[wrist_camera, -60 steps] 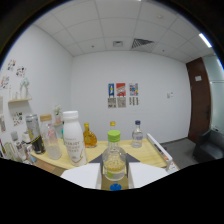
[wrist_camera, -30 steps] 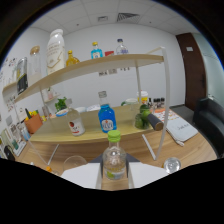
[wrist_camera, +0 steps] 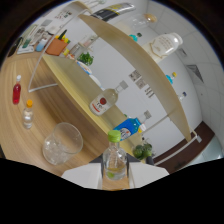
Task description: Make me a cup of Vodka Sunrise.
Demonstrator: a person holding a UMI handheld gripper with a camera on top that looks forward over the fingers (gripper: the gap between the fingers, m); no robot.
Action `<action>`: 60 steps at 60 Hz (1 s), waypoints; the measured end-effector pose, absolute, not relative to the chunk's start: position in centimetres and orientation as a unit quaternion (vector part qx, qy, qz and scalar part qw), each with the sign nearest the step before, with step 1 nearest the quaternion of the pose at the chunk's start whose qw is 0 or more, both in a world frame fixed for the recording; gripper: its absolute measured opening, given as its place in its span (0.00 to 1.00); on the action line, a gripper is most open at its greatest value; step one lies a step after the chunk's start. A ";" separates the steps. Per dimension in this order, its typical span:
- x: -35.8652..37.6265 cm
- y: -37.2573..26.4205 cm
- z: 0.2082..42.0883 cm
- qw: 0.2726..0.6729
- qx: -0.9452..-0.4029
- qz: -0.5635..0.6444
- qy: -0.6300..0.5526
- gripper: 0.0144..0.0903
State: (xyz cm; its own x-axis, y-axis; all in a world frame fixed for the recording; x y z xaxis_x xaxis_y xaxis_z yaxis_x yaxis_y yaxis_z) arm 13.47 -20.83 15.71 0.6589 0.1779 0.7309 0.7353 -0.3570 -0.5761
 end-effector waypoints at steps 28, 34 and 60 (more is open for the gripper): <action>11.5 -20.6 17.7 0.282 -0.520 -0.540 -0.599 0.27; 11.5 -20.4 18.0 0.238 -0.477 -0.569 -0.626 0.27; 11.1 -20.4 20.9 0.324 -0.552 -0.526 -0.560 0.27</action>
State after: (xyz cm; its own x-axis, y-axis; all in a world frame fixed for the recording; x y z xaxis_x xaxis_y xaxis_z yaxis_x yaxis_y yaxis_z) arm 11.09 -20.41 20.92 -0.1801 0.2780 0.9436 0.9591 -0.1635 0.2312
